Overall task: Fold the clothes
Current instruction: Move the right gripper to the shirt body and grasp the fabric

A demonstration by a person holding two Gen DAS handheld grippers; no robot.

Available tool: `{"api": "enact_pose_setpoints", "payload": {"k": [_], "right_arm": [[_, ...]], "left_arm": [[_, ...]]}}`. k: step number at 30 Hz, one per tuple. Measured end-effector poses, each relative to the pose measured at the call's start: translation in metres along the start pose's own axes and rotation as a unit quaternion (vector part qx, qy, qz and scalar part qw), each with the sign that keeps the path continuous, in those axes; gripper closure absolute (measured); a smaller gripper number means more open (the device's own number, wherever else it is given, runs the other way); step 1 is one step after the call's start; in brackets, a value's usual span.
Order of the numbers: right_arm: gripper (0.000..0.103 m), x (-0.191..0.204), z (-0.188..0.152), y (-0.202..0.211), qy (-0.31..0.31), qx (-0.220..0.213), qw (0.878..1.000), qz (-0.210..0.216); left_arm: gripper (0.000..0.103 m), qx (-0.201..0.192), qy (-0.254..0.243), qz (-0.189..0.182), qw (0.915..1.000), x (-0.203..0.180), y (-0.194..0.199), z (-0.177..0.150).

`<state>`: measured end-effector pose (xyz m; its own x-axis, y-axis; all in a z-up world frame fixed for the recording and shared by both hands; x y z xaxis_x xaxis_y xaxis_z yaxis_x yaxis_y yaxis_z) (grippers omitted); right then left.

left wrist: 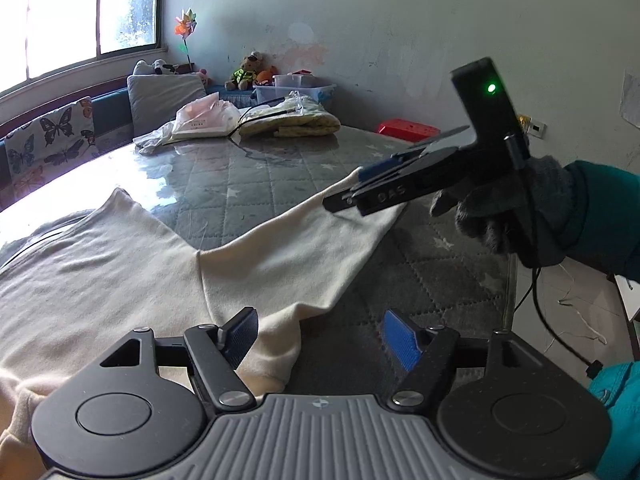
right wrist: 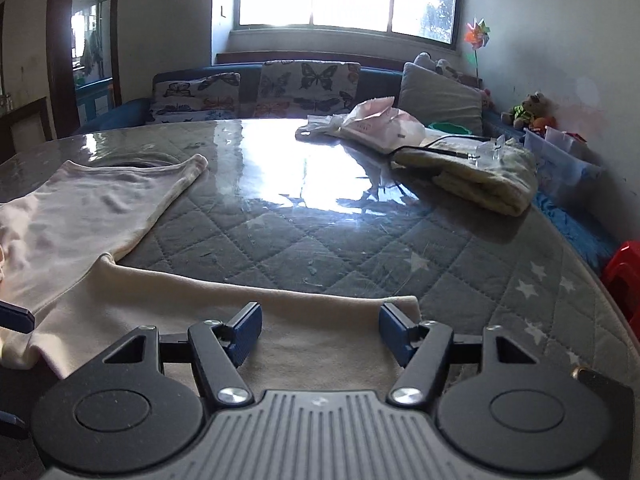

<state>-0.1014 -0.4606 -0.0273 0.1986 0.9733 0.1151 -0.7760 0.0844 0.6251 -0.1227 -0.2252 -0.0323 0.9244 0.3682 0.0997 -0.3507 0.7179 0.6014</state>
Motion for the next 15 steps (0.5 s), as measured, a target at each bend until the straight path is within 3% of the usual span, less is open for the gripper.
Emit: {"api": "enact_pose_setpoints", "payload": {"k": [10, 15], "right_arm": [[0.034, -0.040, 0.010, -0.015, -0.051, 0.003, 0.998, -0.020], [0.034, -0.039, 0.021, -0.030, -0.037, 0.002, 0.999, -0.021]], "left_arm": [[0.028, 0.015, -0.015, -0.028, 0.9994, -0.015, -0.015, -0.002], [0.028, 0.015, -0.015, -0.031, 0.9993, -0.019, -0.013, -0.003]]}}
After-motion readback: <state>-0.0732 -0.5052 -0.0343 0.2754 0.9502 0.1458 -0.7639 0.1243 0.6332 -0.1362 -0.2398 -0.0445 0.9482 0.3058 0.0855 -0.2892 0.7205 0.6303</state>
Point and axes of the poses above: each gripper's, at about its wrist camera, not at the fingertips, and y roughly against the way its jaws point, x to its left, z to its top, the point moved 6 cm from there along -y, roughly the way its jaws point, and after that the axes turned 11 degrees about -y, right-handed, at the moved point
